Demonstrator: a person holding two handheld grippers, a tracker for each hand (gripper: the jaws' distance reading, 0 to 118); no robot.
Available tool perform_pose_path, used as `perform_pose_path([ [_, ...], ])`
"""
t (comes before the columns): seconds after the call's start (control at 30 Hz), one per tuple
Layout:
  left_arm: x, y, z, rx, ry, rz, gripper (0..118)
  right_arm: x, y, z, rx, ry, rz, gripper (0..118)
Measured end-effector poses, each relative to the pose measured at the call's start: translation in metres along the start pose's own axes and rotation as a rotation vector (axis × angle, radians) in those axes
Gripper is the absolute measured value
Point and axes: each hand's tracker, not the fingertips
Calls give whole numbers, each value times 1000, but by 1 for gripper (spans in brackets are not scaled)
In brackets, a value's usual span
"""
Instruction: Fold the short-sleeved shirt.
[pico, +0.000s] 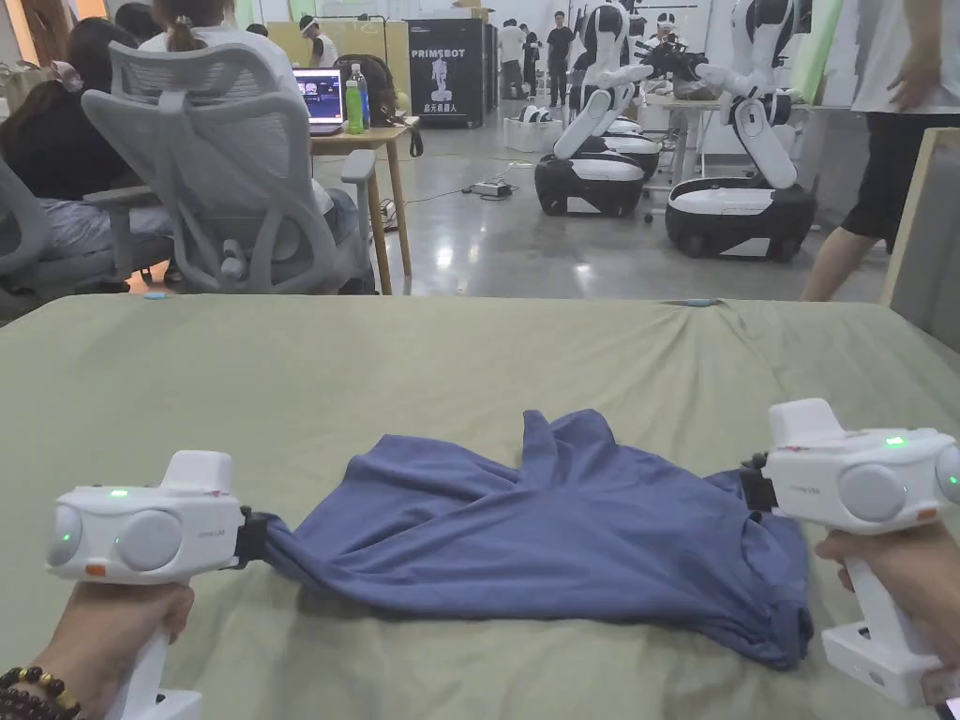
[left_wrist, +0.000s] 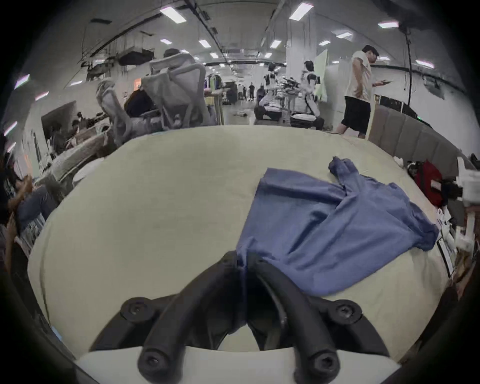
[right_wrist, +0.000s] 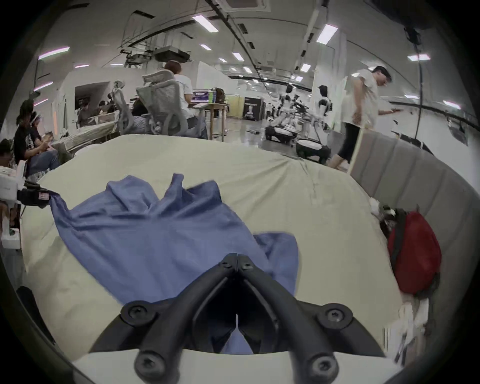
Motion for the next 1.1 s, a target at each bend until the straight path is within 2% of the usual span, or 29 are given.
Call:
perform_pose_path([
  [0.03,4,9,-7,5,0,-13,4,1,15,-16,1,23,8,4],
  [0.07,7,16,-17,6,-6,-19,4,1,29,-33,-9,55,7,17],
  [0.13,14,26,-30,6,-14,-33,4,3,50,-67,-72,141,-19,81],
  [0.17,17,29,-36,13,-19,-34,4,5,60,-90,-104,176,-33,103],
  [0.2,19,29,-41,21,-26,-28,4,5,64,-108,-125,177,-34,111],
  [0.3,22,32,-58,14,-47,-18,4,5,76,-156,-148,136,-9,100],
  [0.37,25,30,-65,2,-49,-42,4,4,76,-190,-230,102,16,91],
  [0.47,21,28,-78,-9,-65,-22,4,4,63,-225,-359,86,43,69],
  [0.5,19,27,-81,-9,-66,-16,4,2,57,-230,-377,83,61,50],
  [0.53,18,26,-85,-11,-62,-18,4,1,51,-236,-429,90,70,50],
  [0.57,18,26,-88,-16,-57,-25,4,-3,47,-235,-468,146,42,47],
  [0.6,20,25,-86,-18,-51,-29,4,-5,51,-229,-417,116,31,43],
  [0.63,19,26,-87,-20,-51,-29,4,-6,56,-222,-420,118,31,25],
  [0.67,19,29,-87,-23,-51,-29,4,-5,61,-218,-437,154,34,1],
  [0.73,19,36,-81,-21,-47,-29,4,-5,77,-196,-372,98,58,0],
  [0.83,10,69,-65,25,-66,2,4,15,120,-151,-254,92,-23,1],
  [0.9,5,101,-45,84,-47,-4,4,28,156,-115,-167,36,-9,1],
  [0.97,-2,143,-27,147,-31,-9,4,47,202,-71,-59,-89,28,1],
  [1.07,-1,206,3,257,-40,-44,4,81,263,-7,47,-126,-66,1],
  [1.1,-2,225,10,289,-54,-43,4,89,279,12,86,-142,-64,1],
])
